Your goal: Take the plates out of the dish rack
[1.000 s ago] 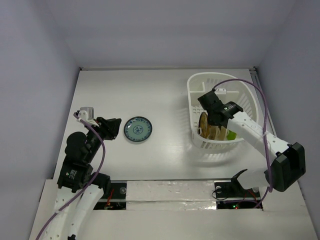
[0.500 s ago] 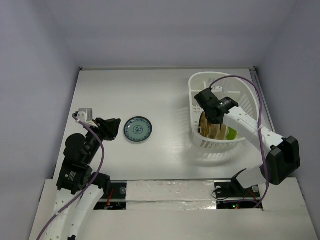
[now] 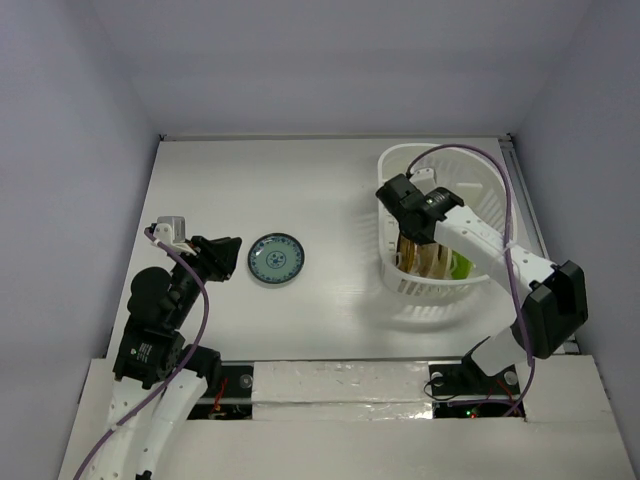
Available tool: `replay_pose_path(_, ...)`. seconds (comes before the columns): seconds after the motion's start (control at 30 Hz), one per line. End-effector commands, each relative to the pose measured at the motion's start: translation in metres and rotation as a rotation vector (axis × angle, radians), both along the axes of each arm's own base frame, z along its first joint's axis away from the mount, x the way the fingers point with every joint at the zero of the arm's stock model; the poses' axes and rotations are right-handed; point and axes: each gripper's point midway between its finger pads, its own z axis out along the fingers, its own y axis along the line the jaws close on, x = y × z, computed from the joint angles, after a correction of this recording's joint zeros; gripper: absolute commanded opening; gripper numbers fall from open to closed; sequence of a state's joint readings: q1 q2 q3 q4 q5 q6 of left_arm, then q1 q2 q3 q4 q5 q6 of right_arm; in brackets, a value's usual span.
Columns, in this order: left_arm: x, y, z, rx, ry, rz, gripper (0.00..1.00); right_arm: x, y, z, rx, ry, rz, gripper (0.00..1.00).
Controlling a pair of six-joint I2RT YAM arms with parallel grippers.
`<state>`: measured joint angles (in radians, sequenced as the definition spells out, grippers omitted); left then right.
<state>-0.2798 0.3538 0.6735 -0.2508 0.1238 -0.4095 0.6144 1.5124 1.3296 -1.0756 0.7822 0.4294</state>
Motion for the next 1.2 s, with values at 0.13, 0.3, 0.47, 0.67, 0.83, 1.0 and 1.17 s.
replay_pose_path(0.13,0.000,-0.001,0.018,-0.023,-0.058,-0.003,0.26,0.015,0.009,0.034,-0.038,-0.093,-0.010,0.00)
replay_pose_path(0.3,0.001,-0.001,0.017,-0.024,-0.053,-0.004,0.26,0.012,-0.003,0.064,-0.070,-0.147,-0.035,0.00)
replay_pose_path(0.47,0.002,-0.001,0.016,-0.022,-0.049,-0.004,0.26,0.005,-0.015,0.099,-0.068,-0.224,-0.061,0.00)
replay_pose_path(0.67,0.003,-0.001,0.015,-0.021,-0.046,-0.003,0.26,-0.005,-0.016,0.165,0.091,-0.419,-0.079,0.00)
replay_pose_path(0.83,0.003,0.000,0.015,-0.023,-0.046,0.005,0.26,0.005,0.038,0.195,0.349,-0.556,0.073,0.00)
replay_pose_path(1.0,0.003,0.002,0.015,-0.024,-0.047,0.016,0.26,0.014,0.143,0.178,0.641,-0.515,0.321,0.00)
replay_pose_path(1.17,0.004,0.003,0.016,-0.025,-0.046,0.024,0.26,0.025,0.259,0.128,0.801,-0.409,0.478,0.00)
